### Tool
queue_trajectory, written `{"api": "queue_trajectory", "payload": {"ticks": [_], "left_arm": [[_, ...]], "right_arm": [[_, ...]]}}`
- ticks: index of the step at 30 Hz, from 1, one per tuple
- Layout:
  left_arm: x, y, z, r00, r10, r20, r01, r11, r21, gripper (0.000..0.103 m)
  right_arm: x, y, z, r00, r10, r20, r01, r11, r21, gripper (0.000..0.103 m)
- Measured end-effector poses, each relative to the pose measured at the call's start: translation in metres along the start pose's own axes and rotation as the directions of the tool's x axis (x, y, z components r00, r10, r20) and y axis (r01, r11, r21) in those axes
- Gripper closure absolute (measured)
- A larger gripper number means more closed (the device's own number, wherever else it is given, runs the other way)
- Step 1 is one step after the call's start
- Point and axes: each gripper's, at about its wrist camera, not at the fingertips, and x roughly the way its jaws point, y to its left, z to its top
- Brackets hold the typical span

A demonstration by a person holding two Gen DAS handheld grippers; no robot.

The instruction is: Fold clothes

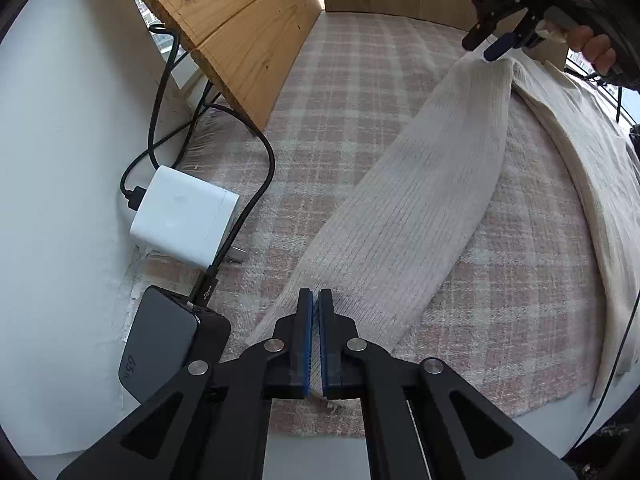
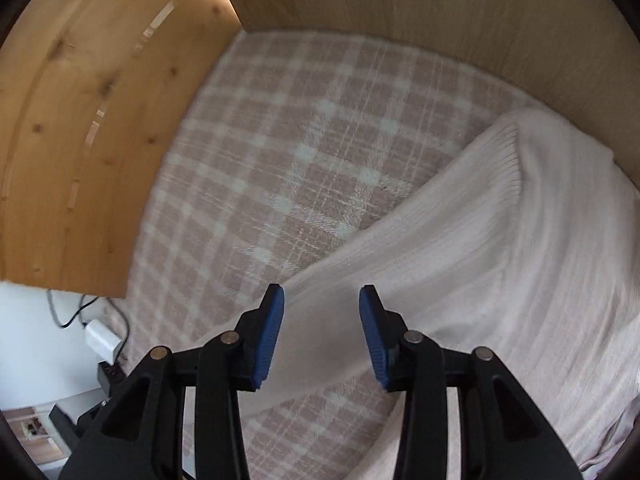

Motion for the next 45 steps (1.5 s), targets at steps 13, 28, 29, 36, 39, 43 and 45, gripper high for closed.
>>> {"api": "queue_trajectory", "payload": {"ticks": [13, 28, 29, 36, 39, 43, 45], "left_arm": [[-0.087, 0.016, 0.021, 0.963, -0.127, 0.237, 0.148, 0.986, -0.074, 0.102], [-0.101, -0.017, 0.009, 0.965, -0.141, 0.220, 0.137, 0.990, 0.035, 0.102], [-0.090, -0.011, 0.010, 0.972, -0.129, 0.197, 0.129, 0.992, 0.016, 0.102], [-0.035, -0.006, 0.032, 0.988, -0.135, 0.080, 0.132, 0.990, 0.050, 0.102], [-0.012, -0.005, 0.042, 0.990, -0.137, 0.030, 0.135, 0.989, 0.066, 0.098], [0.017, -0.009, 0.053, 0.995, -0.093, -0.030, 0.096, 0.990, 0.108, 0.090], [0.025, -0.014, 0.054, 0.997, -0.058, -0.058, 0.066, 0.989, 0.136, 0.086]], "right_arm": [[0.032, 0.025, 0.025, 0.977, -0.181, -0.114, 0.178, 0.983, -0.032, 0.084], [-0.038, -0.052, 0.007, 0.991, 0.128, 0.048, -0.133, 0.982, 0.134, 0.098], [-0.036, -0.054, 0.005, 0.991, 0.127, 0.046, -0.132, 0.981, 0.139, 0.098], [-0.015, -0.047, 0.008, 0.995, 0.088, 0.045, -0.091, 0.992, 0.083, 0.097], [-0.013, -0.046, 0.008, 0.996, 0.074, 0.039, -0.077, 0.995, 0.064, 0.097], [-0.012, -0.049, 0.010, 0.996, 0.081, 0.033, -0.083, 0.995, 0.060, 0.097], [-0.012, -0.050, 0.011, 0.996, 0.083, 0.031, -0.084, 0.995, 0.052, 0.097]]}}
